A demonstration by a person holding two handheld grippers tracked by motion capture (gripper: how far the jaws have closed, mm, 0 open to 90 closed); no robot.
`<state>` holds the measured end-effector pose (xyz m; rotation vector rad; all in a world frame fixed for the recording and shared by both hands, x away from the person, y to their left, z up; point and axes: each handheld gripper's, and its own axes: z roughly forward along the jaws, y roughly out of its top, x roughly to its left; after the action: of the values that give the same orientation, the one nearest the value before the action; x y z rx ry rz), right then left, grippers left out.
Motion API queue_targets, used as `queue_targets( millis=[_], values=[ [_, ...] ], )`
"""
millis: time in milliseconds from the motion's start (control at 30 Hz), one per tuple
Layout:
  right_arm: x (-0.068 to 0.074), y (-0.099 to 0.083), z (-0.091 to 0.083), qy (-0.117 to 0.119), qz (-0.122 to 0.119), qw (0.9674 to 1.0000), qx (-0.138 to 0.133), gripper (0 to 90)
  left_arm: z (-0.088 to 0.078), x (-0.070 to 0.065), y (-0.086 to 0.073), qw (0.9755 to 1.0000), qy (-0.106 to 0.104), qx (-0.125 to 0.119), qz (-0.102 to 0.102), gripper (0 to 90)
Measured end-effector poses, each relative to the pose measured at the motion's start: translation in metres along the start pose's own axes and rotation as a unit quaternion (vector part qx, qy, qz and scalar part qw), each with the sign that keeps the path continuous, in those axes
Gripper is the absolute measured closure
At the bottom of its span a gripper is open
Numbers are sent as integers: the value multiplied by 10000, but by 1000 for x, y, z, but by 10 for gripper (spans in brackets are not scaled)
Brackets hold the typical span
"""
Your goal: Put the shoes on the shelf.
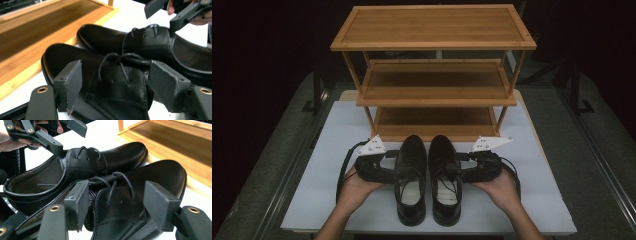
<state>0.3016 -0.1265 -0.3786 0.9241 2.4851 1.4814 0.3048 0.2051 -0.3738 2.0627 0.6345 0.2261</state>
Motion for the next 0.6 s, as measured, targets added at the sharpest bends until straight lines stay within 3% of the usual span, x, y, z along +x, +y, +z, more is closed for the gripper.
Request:
queue_targets(
  millis=[167, 433, 600],
  values=[
    [0, -4, 6, 34, 8, 10000, 78, 371, 2, -1, -5, 9999, -106, 4, -48, 312],
    [2, -10, 9, -82, -32, 9997, 206, 390, 7, -7, -8, 9995, -191, 203, 133, 403],
    [3, -12, 13, 6, -58, 9996, 274, 472, 7, -9, -9, 9993, -181, 243, 206, 486]
  ],
)
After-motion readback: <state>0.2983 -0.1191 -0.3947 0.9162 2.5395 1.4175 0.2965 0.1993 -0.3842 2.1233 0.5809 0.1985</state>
